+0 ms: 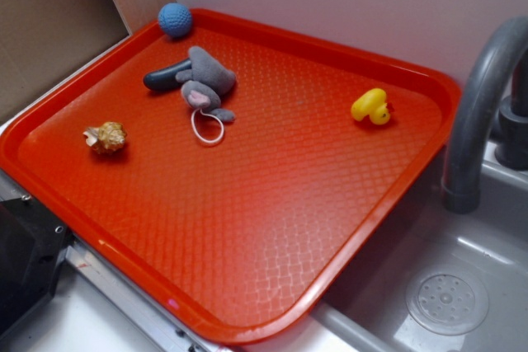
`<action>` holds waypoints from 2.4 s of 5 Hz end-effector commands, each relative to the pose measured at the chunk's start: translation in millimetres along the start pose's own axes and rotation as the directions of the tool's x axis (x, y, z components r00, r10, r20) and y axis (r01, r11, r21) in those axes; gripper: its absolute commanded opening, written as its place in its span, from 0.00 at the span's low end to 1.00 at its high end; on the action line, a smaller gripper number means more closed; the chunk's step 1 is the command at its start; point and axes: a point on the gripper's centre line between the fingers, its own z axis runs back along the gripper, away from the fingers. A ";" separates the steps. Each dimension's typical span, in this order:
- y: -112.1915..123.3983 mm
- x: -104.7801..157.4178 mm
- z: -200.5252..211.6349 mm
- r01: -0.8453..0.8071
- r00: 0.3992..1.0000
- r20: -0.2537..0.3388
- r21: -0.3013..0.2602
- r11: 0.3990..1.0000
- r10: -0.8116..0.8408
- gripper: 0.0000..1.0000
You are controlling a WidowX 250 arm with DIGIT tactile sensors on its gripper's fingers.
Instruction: Grab the yellow duck.
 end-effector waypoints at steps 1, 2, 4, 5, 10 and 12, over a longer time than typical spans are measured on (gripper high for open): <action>-37.6 39.5 -36.9 0.013 0.974 0.225 -0.078 0.997 0.005 1.00; -61.1 75.0 -62.8 0.020 0.949 0.313 -0.179 0.984 0.037 1.00; -113.0 145.7 -118.6 0.114 0.926 0.375 -0.162 0.980 -0.046 1.00; -134.7 169.5 -152.2 0.162 0.930 0.353 -0.158 0.974 -0.098 1.00; -158.7 186.4 -234.1 0.253 0.942 0.239 -0.051 0.966 -0.234 0.02; -148.3 186.1 -227.0 0.215 0.950 0.234 -0.001 0.977 -0.209 0.00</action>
